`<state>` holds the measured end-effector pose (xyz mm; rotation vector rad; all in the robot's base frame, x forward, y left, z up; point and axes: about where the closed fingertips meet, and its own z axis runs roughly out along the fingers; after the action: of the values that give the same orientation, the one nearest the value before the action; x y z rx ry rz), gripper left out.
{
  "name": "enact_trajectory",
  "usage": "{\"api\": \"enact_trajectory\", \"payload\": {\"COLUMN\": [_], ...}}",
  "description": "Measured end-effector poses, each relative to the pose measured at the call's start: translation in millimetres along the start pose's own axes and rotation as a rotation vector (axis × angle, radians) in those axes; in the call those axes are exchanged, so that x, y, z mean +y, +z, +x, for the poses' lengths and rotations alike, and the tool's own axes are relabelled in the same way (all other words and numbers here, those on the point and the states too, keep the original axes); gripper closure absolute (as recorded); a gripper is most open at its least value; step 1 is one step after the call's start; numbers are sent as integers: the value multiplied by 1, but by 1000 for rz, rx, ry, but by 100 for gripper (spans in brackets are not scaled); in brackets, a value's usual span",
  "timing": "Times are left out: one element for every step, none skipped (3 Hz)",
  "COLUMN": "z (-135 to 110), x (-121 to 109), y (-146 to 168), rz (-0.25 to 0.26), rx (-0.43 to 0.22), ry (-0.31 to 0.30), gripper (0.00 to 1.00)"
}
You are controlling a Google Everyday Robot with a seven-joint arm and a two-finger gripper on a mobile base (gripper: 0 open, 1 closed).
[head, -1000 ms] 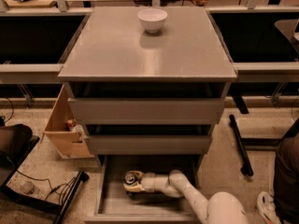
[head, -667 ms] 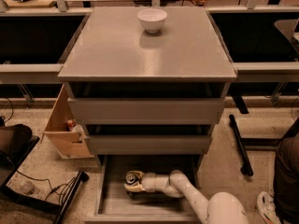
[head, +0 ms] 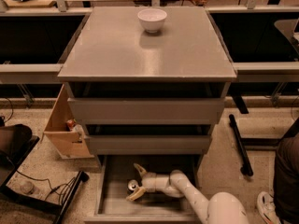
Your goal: Place pepsi can into bottom drawer
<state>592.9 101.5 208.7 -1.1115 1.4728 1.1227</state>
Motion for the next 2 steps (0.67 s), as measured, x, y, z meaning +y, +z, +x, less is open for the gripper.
{"api": "enact_trajectory", "payload": {"z": [0,-12], "x": [0,10], "y": [0,1], "rz": [0,-13], "rx": [0,29], "ry": [0,-8], "gripper": [0,0]}}
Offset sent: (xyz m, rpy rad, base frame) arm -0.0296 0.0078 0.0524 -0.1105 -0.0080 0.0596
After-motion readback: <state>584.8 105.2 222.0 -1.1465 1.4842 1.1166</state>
